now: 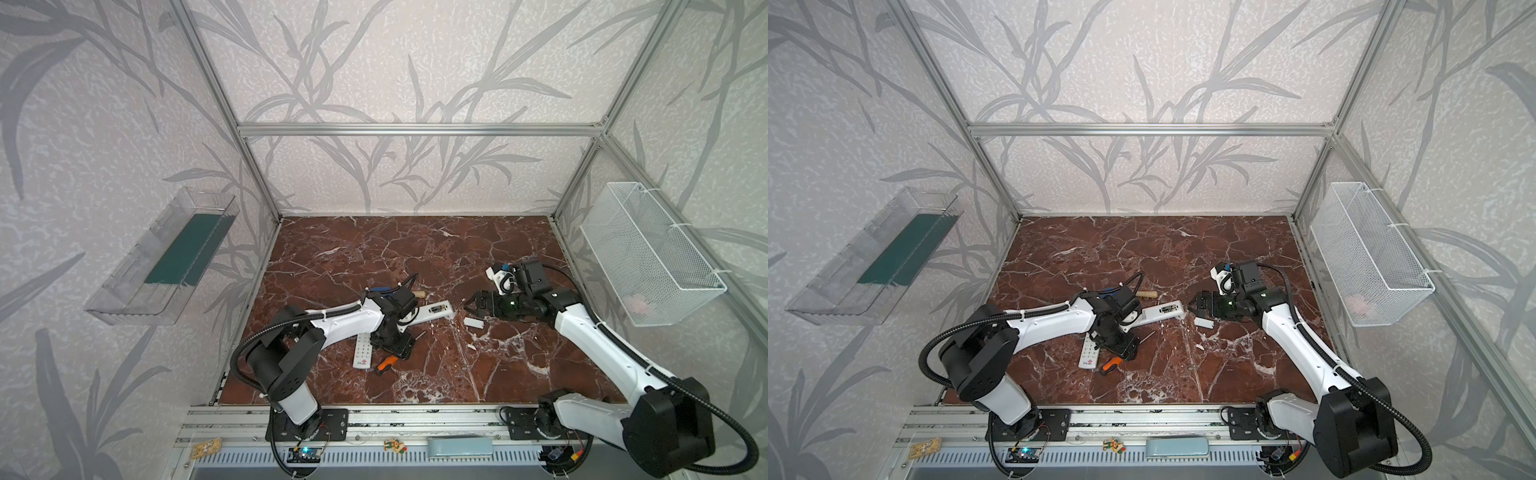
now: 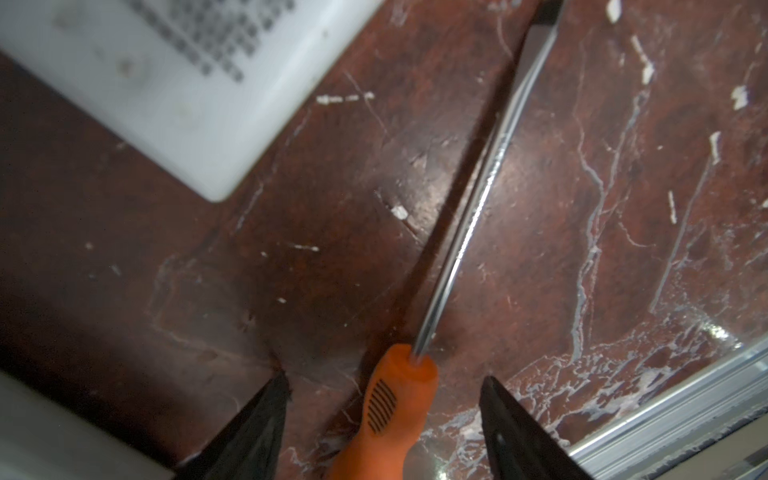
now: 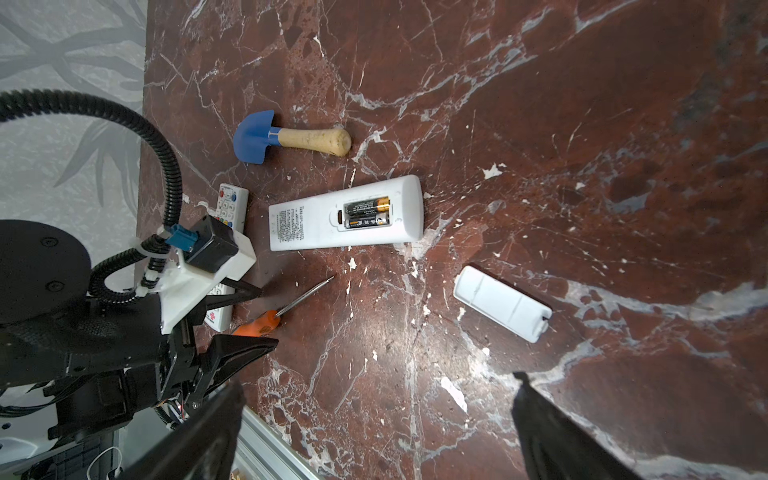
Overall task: Unload the batteries from the remote control
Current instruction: 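Release the white remote with the left gripper and grasp the orange screwdriver handle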
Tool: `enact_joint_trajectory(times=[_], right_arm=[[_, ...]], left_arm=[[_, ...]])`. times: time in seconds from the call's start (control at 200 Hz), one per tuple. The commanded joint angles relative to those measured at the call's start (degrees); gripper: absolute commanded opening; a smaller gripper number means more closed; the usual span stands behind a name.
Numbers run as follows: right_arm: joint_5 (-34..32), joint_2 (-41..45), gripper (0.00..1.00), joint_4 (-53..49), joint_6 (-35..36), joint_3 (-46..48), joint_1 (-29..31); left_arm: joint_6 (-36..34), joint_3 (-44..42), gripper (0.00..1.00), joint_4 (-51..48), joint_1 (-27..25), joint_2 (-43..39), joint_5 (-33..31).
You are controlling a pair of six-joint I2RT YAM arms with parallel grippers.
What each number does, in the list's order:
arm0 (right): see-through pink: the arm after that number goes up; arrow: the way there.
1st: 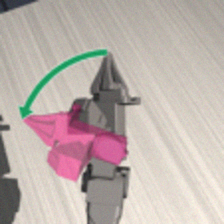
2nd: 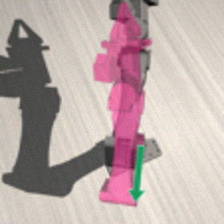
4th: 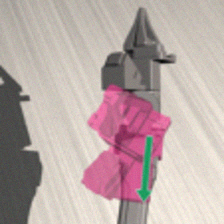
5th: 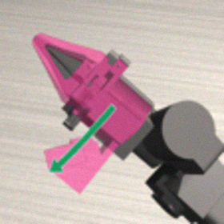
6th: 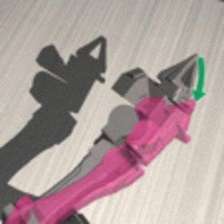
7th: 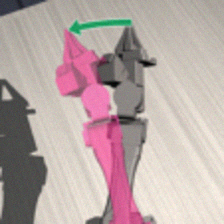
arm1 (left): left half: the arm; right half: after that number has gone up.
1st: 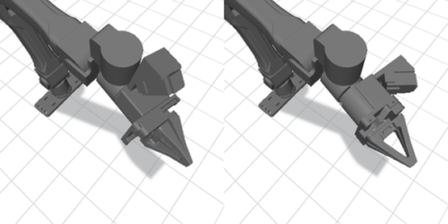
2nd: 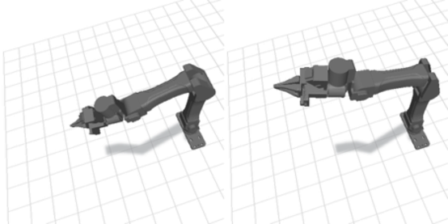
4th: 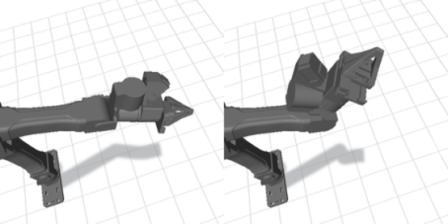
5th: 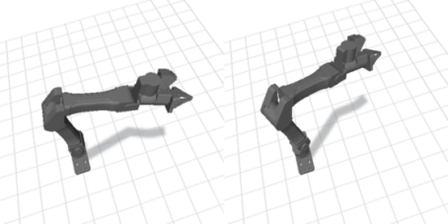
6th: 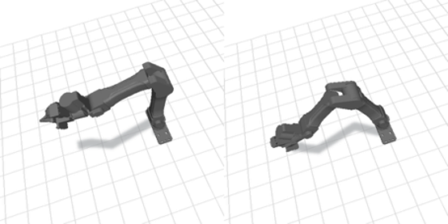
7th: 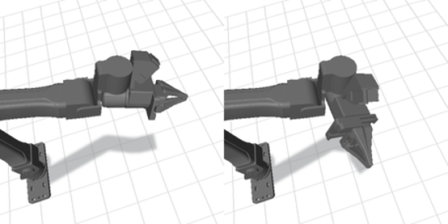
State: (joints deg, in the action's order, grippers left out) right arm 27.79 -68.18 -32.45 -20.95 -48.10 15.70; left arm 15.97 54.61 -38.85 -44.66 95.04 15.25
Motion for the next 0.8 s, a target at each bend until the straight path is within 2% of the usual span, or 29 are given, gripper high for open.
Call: enact_joint_trajectory(times=[0.0,0.145,0.3,0.44,0.55,0.795], right_arm=[[0.5,1.3,0.99,0.5,-0.3,0.7,0.3],[0.2,1.5,0.99,0.5,-0.6,0.8,0.3],[-0.7,2.4,0.99,-0.3,-0.5,0.9,0.3],[-1.3,3.4,0.99,-0.6,-0.7,1.6,0.3],[-1.8,4.2,0.99,-1.0,-0.9,1.8,0.3],[-2.9,6.1,0.99,-2.3,-0.6,1.7,0.3]], left_arm=[[-0.9,0.5,0.65,-1.0,-0.9,1.2,0.8],[-1.2,0.1,0.51,-0.8,-1.2,2.2,2.5],[-1.6,-0.6,0.48,-0.8,-2.0,2.6,4.1],[-1.6,-1.2,0.39,-0.7,-2.4,2.6,6.5],[-1.2,-1.2,0.28,-0.2,-2.7,2.7,8.7],[0.5,-1.3,0.18,0.5,-2.8,0.8,9.7]])
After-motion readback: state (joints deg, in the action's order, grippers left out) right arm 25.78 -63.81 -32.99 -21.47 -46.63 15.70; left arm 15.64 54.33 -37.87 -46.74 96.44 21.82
